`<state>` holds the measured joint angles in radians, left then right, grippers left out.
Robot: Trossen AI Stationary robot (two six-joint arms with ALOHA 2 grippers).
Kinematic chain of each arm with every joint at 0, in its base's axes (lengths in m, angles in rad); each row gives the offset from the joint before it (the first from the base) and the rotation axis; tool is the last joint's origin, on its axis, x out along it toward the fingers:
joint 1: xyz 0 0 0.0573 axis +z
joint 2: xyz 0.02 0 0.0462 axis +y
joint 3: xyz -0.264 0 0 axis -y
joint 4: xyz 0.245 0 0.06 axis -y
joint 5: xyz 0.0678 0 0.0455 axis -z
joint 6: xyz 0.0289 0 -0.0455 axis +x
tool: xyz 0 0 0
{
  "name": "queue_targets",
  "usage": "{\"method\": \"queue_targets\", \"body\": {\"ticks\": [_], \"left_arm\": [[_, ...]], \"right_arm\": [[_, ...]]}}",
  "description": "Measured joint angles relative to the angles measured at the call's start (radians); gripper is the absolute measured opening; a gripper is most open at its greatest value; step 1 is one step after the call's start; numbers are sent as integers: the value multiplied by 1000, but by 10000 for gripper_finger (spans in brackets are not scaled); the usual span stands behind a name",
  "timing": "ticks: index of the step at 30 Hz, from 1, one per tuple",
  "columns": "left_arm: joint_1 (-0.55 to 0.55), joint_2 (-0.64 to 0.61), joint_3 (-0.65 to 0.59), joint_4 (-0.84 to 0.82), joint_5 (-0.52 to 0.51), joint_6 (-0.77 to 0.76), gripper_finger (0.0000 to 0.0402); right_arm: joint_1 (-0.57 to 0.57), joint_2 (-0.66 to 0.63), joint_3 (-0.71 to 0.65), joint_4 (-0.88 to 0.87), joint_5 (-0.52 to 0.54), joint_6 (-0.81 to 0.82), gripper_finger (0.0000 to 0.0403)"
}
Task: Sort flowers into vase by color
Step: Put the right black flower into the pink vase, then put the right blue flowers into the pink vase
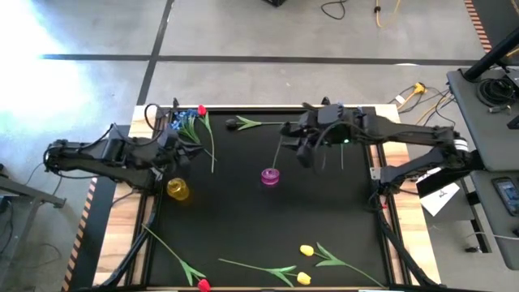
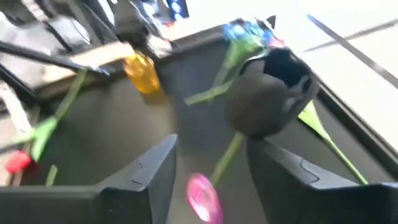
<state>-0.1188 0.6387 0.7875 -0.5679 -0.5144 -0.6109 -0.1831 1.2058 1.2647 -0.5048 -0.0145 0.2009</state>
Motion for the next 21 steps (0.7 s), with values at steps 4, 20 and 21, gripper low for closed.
{"method": "queue_targets", "body": {"ticks": [4, 20, 21], "left_arm": [[0, -7, 12, -6, 0, 15, 39], [1, -6, 17, 2, -3, 18, 39], [1, -5, 16, 2, -3, 18, 39]], "right_arm": [[-12, -41, 23, -203, 76, 10, 203], [-213, -65, -201, -585, 217, 313, 208], [-238, -65, -224, -575, 217, 328, 208]]}}
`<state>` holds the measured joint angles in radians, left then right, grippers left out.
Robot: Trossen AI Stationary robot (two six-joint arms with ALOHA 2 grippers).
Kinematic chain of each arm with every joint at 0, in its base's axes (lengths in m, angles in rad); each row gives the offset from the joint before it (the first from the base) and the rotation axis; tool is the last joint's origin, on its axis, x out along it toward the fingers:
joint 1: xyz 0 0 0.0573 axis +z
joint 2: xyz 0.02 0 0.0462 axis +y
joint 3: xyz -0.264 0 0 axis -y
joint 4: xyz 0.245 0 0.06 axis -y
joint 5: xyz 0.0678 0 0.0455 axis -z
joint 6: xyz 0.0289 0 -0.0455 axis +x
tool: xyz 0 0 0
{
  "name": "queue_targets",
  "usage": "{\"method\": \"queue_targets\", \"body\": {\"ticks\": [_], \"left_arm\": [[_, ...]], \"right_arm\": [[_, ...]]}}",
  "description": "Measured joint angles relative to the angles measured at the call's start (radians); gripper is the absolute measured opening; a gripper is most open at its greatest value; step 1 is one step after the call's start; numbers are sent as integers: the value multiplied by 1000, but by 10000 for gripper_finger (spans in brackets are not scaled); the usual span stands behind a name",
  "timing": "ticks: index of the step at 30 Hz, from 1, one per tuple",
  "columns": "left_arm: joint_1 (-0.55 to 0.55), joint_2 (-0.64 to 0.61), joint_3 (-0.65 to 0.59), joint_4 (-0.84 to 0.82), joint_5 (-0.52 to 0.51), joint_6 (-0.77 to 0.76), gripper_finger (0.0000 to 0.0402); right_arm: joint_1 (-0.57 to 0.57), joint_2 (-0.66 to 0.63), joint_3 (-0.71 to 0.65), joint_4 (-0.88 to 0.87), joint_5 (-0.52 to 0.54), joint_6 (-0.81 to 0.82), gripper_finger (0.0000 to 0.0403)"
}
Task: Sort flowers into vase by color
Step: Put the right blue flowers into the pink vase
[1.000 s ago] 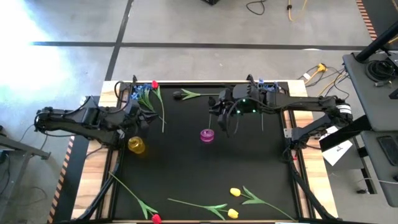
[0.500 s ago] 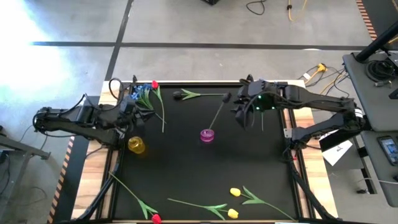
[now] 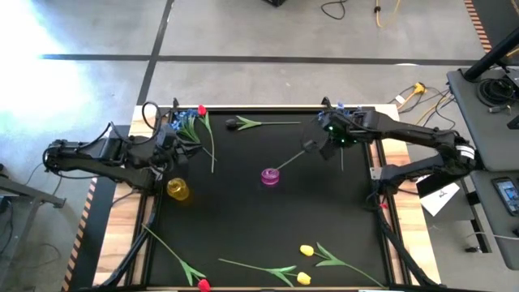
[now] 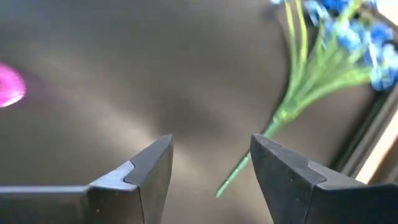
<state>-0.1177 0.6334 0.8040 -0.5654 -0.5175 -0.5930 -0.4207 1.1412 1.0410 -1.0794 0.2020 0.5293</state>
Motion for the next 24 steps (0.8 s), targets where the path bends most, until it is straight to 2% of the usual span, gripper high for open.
{"method": "queue_targets", "body": {"ticks": [8, 14, 24], "left_arm": [[0, 2, 0, 0, -1, 0, 39], [0, 2, -1, 0, -72, 6, 39], [0, -11, -1, -3, -108, 8, 39]], "right_arm": [[-221, 0, -130, 56, -52, 13, 208], [-380, 24, -145, 110, -82, -70, 207], [-349, -13, -81, 116, -137, -149, 208]]}}
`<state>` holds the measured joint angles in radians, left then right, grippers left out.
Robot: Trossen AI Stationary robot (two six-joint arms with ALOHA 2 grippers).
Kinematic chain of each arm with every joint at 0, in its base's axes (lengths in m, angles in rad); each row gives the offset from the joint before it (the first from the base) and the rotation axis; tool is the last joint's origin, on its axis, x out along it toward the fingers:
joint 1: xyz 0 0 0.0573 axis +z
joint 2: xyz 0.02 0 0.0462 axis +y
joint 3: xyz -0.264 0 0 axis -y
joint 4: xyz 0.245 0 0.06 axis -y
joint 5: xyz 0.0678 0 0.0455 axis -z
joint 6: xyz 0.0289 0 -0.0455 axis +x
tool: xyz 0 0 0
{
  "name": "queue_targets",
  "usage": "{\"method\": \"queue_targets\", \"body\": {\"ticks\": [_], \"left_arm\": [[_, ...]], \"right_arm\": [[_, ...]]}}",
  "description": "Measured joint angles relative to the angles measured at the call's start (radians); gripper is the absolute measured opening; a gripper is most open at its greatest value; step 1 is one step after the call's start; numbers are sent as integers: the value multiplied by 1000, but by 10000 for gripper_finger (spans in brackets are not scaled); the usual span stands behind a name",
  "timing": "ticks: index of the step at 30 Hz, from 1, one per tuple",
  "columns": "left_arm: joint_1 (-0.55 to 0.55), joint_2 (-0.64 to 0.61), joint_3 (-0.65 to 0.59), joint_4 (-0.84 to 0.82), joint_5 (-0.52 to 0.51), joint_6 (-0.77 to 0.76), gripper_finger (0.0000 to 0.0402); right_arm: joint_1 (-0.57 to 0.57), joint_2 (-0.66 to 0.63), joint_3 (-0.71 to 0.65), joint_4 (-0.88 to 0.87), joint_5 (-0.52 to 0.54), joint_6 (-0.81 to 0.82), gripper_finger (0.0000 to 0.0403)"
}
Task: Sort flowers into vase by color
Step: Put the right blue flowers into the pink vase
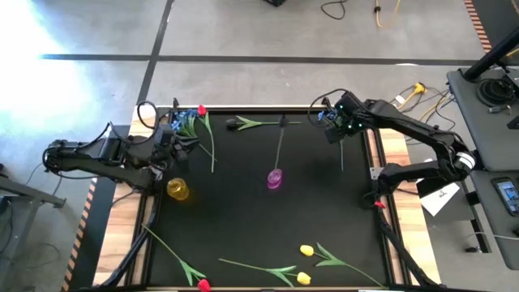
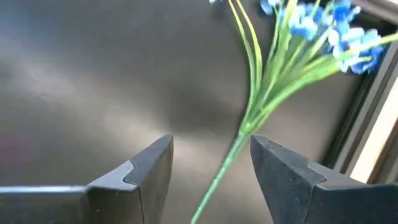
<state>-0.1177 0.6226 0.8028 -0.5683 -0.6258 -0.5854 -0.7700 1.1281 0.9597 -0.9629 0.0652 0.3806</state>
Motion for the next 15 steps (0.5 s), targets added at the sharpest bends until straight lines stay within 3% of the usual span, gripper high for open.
{"method": "queue_targets", "body": {"ticks": [7, 12, 15], "left_arm": [[0, -11, 0, -6, -55, 1, 39], [0, -14, 0, -9, -85, 8, 39], [1, -14, 0, -9, -96, 8, 39]], "right_arm": [[-68, 0, 8, 11, 10, 31, 208], [-196, 73, -29, 50, -1, 39, 207], [-217, 138, -29, 119, -26, 58, 207]]}}
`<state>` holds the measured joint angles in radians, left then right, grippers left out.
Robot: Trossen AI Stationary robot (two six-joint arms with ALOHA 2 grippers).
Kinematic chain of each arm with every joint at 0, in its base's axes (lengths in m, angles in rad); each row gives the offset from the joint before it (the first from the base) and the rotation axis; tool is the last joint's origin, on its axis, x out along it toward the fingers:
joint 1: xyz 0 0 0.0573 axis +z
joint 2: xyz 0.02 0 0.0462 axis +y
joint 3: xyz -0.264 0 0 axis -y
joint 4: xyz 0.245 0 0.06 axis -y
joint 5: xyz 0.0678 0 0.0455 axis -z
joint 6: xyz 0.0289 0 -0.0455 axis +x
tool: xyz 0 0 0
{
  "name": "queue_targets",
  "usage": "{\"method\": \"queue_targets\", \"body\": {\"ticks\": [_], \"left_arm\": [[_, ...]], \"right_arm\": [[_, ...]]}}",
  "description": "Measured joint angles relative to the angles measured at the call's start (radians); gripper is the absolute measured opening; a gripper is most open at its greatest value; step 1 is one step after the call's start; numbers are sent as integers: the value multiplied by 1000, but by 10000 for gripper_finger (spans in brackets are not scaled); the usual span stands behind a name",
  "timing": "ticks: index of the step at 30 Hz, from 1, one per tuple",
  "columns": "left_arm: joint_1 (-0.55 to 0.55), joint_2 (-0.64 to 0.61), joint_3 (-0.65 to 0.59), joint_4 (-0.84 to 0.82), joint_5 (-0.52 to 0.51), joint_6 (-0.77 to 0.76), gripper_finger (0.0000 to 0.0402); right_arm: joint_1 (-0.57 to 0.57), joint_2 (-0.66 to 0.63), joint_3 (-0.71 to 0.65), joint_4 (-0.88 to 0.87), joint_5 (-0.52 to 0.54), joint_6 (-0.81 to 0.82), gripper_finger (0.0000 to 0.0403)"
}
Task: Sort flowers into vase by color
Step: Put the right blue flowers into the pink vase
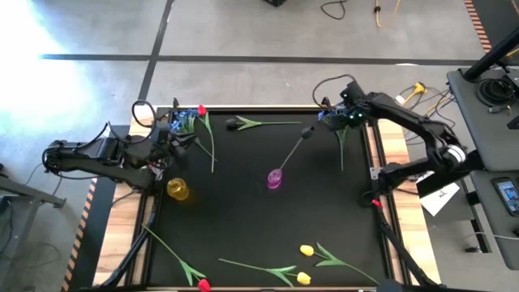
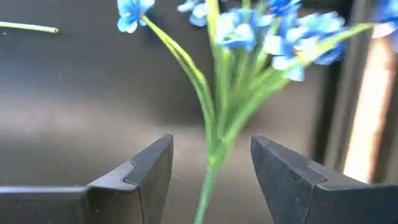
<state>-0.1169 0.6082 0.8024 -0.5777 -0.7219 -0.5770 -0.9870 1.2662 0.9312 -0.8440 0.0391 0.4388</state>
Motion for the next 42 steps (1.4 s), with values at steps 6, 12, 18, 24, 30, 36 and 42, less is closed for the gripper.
{"method": "queue_targets", "body": {"ticks": [6, 12, 18, 24, 30, 36, 42], "left_arm": [[0, -3, 0, 0, 18, -16, 39], [0, -26, 2, -3, 58, -25, 39], [1, -35, 50, -8, 49, -27, 39], [1, -27, 106, -2, 19, -11, 39], [1, -25, 136, 7, -14, 14, 39], [1, -26, 137, 9, -14, 21, 39], [1, -26, 137, 9, -27, 50, 39]], "right_arm": [[-10, 156, 14, 42, 30, 23, 207], [-9, 295, 12, 46, 77, 23, 207], [5, 368, 27, 32, 96, 15, 206], [4, 364, 25, 47, 48, 23, 152], [25, 363, 21, 65, 34, 17, 53], [69, 245, 23, 102, 27, 34, 20], [109, 10, 38, 206, 35, 35, 19]]}}
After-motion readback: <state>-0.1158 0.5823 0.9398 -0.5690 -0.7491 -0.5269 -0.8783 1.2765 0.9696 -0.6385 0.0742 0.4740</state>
